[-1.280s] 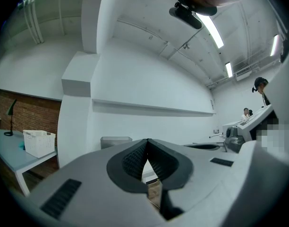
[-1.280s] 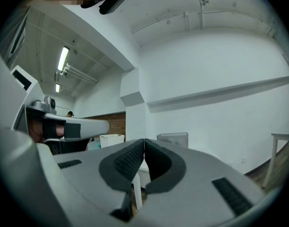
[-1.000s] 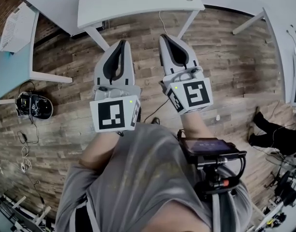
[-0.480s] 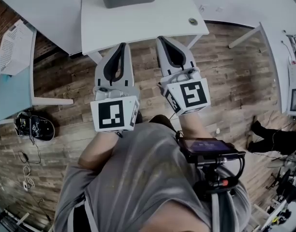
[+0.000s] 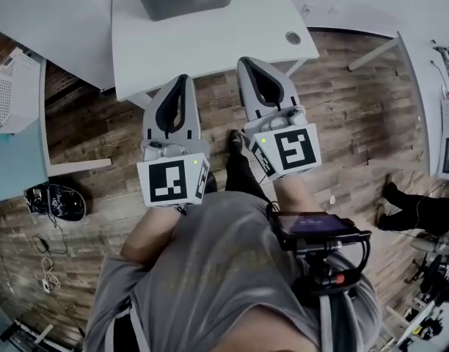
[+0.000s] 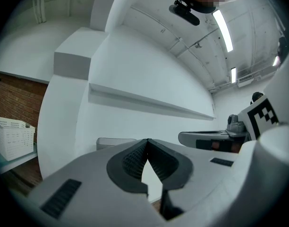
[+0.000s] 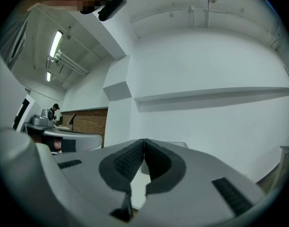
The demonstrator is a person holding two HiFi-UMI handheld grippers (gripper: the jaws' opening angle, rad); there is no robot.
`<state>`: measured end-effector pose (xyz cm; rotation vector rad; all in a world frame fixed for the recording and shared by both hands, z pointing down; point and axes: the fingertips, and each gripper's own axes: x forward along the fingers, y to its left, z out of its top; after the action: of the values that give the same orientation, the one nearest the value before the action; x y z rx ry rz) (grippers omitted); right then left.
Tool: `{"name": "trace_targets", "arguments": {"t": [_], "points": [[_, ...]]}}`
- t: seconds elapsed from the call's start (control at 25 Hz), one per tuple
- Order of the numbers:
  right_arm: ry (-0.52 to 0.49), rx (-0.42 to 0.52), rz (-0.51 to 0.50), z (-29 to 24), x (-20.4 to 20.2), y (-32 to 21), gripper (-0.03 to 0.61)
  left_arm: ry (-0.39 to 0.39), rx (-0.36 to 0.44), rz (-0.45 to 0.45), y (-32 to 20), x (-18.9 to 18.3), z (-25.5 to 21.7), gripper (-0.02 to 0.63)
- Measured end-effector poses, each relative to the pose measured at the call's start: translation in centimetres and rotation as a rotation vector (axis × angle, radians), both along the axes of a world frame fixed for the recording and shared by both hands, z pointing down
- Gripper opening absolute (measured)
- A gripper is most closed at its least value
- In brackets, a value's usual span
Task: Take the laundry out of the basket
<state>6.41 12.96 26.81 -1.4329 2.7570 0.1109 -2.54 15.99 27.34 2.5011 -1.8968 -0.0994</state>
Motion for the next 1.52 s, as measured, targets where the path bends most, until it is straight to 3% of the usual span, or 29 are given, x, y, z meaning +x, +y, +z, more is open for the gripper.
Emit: {"name": "trace_targets", "arguments": {"t": [0.48, 0.72, 1.04, 1.52], "points": [[-0.055, 0.05, -0.101, -1.5, 3.3, -12.8, 0.008, -0.086, 0.01, -0.109, -11.8, 3.6, -1.6, 0.008], [-0.091, 0.062, -0.145, -2.8, 4.1, -17.2, 0.008, -0.123, 0.031, -0.157, -15.3, 4.4, -3.4, 0.008], [-0.073, 0.044, -0.212, -2.2, 1.8, -21.5, 0.008, -0.114, 0.019, -0.232, -18.7, 2.5, -2.8, 0.008], [-0.009, 0.044, -0.261, -1.5, -3.6, -30.2, 0.008, -0.039, 0.008, -0.297, -27.4, -3.4, -1.4, 0.008]]}}
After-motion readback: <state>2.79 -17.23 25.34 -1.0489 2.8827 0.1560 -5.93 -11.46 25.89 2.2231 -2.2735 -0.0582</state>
